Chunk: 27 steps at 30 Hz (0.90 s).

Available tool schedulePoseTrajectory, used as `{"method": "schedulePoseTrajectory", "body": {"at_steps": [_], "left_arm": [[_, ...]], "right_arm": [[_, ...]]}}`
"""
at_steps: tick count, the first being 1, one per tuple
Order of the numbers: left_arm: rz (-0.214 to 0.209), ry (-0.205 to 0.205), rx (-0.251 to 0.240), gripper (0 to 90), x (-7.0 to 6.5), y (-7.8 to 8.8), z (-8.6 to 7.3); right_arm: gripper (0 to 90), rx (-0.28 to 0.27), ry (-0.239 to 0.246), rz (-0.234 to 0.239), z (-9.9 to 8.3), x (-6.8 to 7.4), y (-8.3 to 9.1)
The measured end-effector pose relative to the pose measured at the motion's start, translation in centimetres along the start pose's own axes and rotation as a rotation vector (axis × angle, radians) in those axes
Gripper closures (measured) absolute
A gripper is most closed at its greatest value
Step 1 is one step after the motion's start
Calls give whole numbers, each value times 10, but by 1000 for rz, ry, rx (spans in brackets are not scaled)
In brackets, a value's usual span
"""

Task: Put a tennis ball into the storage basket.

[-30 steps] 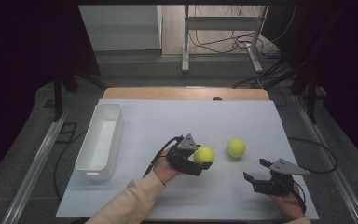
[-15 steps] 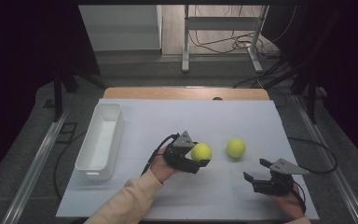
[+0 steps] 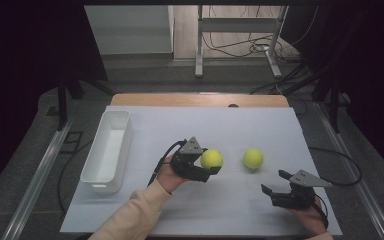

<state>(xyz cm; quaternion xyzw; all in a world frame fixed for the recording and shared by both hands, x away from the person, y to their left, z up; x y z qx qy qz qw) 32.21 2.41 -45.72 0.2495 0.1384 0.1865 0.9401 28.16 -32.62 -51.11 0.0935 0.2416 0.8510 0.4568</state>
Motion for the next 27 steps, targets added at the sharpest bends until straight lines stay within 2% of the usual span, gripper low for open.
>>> {"method": "schedulePoseTrajectory", "body": {"at_steps": [27], "left_arm": [[42, 29, -45, 261, 12, 21, 2]], "right_arm": [[147, 3, -3, -1, 0, 0, 0]]}}
Point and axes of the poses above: each handheld gripper's, and its own axes: y roughly backward along the jaws, z roughly out of its top, x roughly to its left, the point moved 1 cm from there along -y, roughly forward along the jaws, and after that the axes turned 6 degrees about -z, right-handed, at the moved point
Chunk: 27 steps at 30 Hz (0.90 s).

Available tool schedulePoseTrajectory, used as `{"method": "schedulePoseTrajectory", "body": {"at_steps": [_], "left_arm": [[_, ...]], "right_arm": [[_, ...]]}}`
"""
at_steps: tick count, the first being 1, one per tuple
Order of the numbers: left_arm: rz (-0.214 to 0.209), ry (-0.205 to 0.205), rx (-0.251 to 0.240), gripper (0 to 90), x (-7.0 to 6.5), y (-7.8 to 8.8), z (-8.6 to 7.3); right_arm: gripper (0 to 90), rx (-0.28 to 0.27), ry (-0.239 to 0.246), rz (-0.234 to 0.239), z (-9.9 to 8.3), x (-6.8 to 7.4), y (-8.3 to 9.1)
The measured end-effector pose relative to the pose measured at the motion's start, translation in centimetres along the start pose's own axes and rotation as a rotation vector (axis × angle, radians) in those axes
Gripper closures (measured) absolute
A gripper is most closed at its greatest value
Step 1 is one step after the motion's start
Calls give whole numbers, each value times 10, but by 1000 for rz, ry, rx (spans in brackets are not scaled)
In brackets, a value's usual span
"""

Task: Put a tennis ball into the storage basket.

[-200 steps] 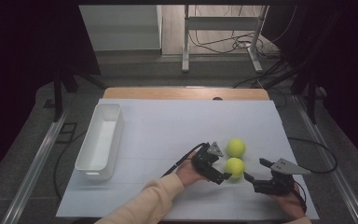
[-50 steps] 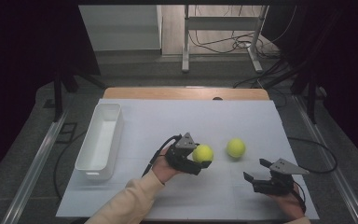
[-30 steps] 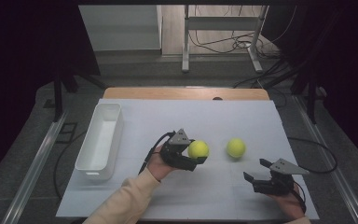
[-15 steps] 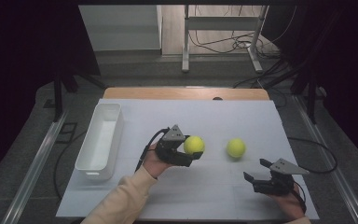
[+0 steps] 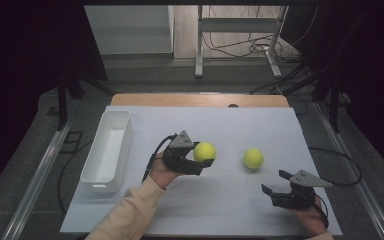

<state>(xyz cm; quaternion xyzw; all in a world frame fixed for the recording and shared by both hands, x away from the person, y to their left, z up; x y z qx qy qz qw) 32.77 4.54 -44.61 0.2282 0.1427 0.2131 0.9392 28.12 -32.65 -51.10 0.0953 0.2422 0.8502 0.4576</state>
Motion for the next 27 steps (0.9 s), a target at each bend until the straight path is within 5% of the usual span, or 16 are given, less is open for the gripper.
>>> {"method": "schedulePoseTrajectory", "body": {"at_steps": [27], "left_arm": [[32, 14, -43, 261, 7, 17, 4]], "right_arm": [[147, -2, 5, 1, 0, 0, 0]]}}
Point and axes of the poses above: each handheld gripper's, and its own axes: y roughly backward along the jaws, z roughly out of its top, x roughly to its left, the point moved 1 cm from there along -y, roughly forward along the jaws, and after that the axes turned 6 degrees about -z, right-handed, at the moved point
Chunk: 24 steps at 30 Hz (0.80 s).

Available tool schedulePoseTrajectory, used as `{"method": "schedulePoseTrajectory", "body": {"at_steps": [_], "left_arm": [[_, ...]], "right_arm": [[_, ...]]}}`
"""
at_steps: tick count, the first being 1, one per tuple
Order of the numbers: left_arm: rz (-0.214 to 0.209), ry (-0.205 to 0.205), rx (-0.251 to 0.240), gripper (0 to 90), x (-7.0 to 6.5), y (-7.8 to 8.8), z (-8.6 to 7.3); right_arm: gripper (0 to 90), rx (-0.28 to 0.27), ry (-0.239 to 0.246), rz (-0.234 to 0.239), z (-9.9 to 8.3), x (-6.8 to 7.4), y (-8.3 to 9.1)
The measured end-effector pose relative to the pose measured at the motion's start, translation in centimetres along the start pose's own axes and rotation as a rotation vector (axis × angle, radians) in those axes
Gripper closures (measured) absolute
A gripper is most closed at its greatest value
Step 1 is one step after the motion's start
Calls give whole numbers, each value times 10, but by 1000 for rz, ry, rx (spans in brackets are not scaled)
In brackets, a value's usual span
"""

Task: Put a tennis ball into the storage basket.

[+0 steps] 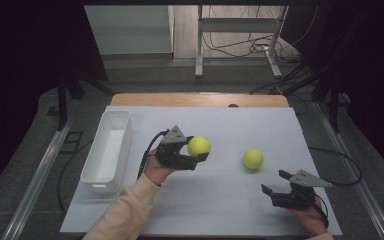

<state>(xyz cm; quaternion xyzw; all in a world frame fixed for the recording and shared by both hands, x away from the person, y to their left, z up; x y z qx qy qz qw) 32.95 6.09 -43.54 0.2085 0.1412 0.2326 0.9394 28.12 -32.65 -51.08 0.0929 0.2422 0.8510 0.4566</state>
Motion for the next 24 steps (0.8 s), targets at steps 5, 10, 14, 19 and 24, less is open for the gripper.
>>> {"method": "schedulePoseTrajectory", "body": {"at_steps": [5, 10, 14, 19, 24], "left_arm": [[0, -2, 1, 261, 0, 0, 0], [1, 0, -4, 261, 0, 1, 1], [2, -1, -2, 261, 0, 1, 0], [4, 0, -7, 261, 1, 2, 1], [14, 5, -20, 261, 3, 7, 2]], "right_arm": [[147, 0, -1, -1, 0, 0, 0], [148, 0, -2, -2, 0, 0, 0], [148, 1, 1, -2, 0, 0, 0], [148, 1, 2, -3, 0, 0, 0], [148, 2, 0, -3, 0, 0, 0]]}}
Point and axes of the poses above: each handheld gripper's, and its own axes: y roughly backward along the jaws, z roughly out of its top, x roughly to its left, the point moved 1 cm from there along -y, roughly forward along the jaws, and after that the axes turned 6 degrees about -z, right-handed, at the moved point
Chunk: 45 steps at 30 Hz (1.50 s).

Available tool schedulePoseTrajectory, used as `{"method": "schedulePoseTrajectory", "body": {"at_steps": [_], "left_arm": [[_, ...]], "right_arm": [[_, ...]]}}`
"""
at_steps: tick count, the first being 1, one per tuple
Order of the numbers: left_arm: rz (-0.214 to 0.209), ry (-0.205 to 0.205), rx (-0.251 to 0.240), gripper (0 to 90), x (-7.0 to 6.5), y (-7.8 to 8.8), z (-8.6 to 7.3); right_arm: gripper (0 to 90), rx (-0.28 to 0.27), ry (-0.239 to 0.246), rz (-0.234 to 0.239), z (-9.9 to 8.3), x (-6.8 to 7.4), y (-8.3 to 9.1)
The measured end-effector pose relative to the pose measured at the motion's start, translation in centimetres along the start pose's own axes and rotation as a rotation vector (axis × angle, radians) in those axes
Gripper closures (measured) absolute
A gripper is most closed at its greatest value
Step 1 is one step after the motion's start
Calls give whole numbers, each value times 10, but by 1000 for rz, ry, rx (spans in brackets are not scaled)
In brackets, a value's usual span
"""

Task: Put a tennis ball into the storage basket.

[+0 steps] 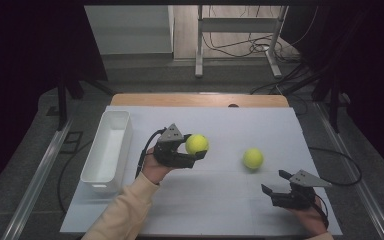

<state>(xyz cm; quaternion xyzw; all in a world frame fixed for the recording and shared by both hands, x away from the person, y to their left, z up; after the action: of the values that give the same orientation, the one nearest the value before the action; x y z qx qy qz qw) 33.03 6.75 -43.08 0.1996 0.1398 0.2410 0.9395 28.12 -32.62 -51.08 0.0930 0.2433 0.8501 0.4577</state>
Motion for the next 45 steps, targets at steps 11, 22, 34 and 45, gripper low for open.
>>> {"method": "schedulePoseTrajectory", "body": {"at_steps": [11, 22, 34, 45], "left_arm": [[34, 17, -8, 261, 8, 9, 0], [61, 29, -30, 261, 15, 20, 2], [97, 48, -52, 261, 25, 35, 2], [125, 63, -76, 261, 32, 48, 3]], "right_arm": [[148, -1, 0, -1, 0, 0, 0], [148, -1, 2, -1, 0, 0, 0], [148, -2, 3, -1, 0, 0, 0], [149, 0, 6, -4, 0, 0, 0]]}}
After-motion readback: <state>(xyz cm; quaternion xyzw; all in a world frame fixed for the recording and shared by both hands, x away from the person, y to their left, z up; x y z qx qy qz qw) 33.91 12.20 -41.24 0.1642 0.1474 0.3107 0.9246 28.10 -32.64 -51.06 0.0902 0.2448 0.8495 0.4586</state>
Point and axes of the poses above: each handheld gripper's, and its own axes: y roughly backward along the jaws, z roughly out of its top, x roughly to its left, the point moved 1 cm from there along -y, roughly forward along the jaws, and after that the axes turned 6 degrees about -z, right-handed, at the moved point
